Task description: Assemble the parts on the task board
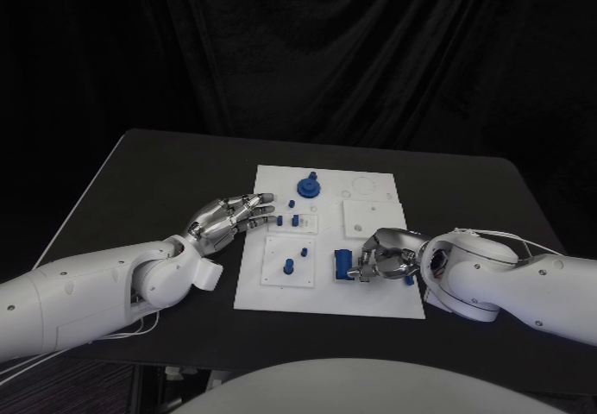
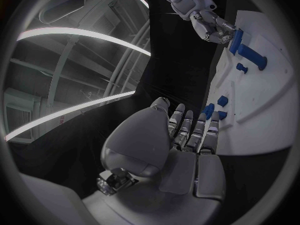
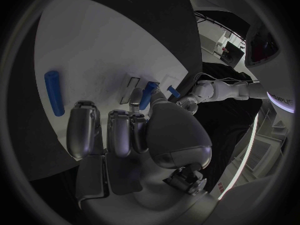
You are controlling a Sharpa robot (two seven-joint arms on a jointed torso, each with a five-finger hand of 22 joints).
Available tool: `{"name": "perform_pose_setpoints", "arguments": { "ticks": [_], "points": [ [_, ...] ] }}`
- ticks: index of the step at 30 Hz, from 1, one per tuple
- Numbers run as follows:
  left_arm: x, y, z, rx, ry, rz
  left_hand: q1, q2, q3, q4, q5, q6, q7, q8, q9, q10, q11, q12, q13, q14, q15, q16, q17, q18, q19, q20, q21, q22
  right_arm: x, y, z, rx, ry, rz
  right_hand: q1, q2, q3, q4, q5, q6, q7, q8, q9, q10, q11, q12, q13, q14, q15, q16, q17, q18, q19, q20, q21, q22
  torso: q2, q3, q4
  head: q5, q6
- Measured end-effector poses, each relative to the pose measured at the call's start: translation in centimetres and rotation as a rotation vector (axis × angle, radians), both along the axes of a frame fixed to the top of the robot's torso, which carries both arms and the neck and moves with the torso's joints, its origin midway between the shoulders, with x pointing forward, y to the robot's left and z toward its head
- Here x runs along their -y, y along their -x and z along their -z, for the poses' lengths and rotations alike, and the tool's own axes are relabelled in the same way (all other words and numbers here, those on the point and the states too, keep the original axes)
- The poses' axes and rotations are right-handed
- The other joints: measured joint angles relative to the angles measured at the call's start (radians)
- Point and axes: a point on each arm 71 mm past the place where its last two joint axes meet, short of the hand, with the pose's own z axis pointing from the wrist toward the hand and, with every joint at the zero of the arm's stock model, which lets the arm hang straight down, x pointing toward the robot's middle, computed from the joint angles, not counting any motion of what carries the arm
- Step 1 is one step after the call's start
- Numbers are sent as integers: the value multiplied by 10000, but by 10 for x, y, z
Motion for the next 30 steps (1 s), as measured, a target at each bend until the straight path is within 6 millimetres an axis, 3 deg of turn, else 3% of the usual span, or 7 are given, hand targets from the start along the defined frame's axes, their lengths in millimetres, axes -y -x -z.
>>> {"name": "perform_pose_setpoints", "arguments": {
  "ticks": [7,18,25,30],
  "points": [
    [-1,0,0,-10,-5,-7,0,0,2,2,-40,0,0,0,0,0,0,0,0,0,0,0,0,0,0,0,0,1,10,7,-3,12,-45,145,105,29,-1,-54,43,0,0,0,-1,-1,0,0,2,0,0,-59,0,0,0,0,0,0,0,1,0,12,0],
    [-3,1,0,-18,-25,-35,0,0,55,0,-39,0,0,0,-1,0,-1,39,0,0,0,0,0,0,0,0,0,1,47,24,-25,481,-288,1034,-80,-12,-209,154,-77,-36,37,-126,-125,-1,1,0,1,0,1,-61,0,0,0,0,125,-2,0,0,-1,-81,0],
    [-3,2,-1,-27,-24,-42,0,0,55,0,-39,0,0,0,6,37,36,39,10,0,0,0,0,0,0,0,0,2,73,24,-26,784,99,1699,-80,-12,-247,307,397,-125,55,-436,-366,-2,1,0,1,0,1,-60,0,0,0,0,172,-2,-3,0,-2,-104,0],
    [-4,2,-1,-30,-34,-53,0,0,55,0,-39,0,0,39,9,38,37,78,11,0,0,0,0,1,0,0,0,2,86,23,-23,1016,783,1997,148,-172,-178,376,1595,-341,201,-981,-820,4,118,1,2,-13,14,-60,0,0,0,1,10,-3,-3,0,-2,-100,0]
  ]
}}
